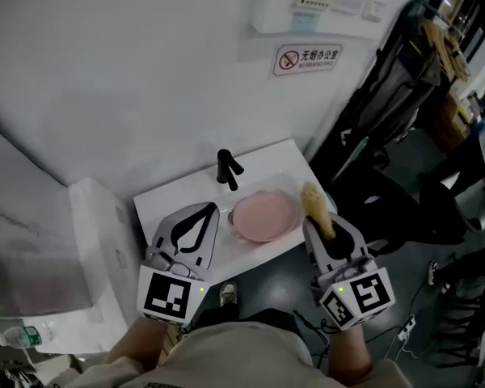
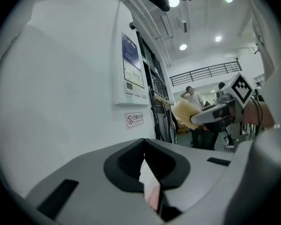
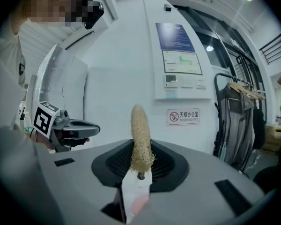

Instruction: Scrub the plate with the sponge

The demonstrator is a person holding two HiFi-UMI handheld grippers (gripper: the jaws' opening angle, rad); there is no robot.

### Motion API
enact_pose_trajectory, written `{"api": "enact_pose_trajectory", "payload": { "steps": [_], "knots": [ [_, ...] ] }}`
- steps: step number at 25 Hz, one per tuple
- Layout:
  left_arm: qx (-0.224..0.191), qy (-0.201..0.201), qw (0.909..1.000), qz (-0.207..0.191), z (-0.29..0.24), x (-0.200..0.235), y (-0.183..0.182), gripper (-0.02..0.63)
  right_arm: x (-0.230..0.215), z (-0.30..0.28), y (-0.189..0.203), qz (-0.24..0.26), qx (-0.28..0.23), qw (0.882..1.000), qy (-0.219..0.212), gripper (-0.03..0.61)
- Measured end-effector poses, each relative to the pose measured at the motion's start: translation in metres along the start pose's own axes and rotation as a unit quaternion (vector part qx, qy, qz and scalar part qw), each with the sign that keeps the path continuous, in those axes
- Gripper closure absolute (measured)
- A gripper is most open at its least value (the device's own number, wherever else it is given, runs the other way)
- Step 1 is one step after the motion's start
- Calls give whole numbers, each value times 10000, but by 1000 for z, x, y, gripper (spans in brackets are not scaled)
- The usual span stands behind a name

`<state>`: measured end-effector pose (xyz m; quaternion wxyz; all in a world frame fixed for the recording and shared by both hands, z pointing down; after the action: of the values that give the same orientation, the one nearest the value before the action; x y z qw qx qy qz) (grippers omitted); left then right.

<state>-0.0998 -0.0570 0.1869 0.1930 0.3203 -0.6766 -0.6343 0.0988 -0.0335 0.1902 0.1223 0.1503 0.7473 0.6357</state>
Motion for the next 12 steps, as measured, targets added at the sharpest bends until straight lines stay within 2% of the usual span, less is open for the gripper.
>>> {"api": "enact_pose_trajectory", "payload": {
  "steps": [7, 10, 12],
  "knots": [
    [114, -156, 9990, 399, -19, 21, 13, 607, -18, -29, 13, -18, 237, 9997, -98, 491],
    [320, -229, 9973, 614, -28, 27, 26, 606, -29, -42, 24, -58, 393, 9990, -210, 491],
    [547, -219, 9953, 773, -36, 29, 42, 580, -36, -52, 36, -147, 558, 9977, -349, 491]
  ]
}}
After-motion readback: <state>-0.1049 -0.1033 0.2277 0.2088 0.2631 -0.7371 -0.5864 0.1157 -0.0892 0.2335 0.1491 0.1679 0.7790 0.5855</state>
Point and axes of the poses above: the fingertips, and each gripper's own axes: z backward along the fingers, x to its left, y out of its underside, the point moved 4 cm from there along z, backward along the fingers, and after that the axes turned 7 degrees about y, right-handed, at the moved point
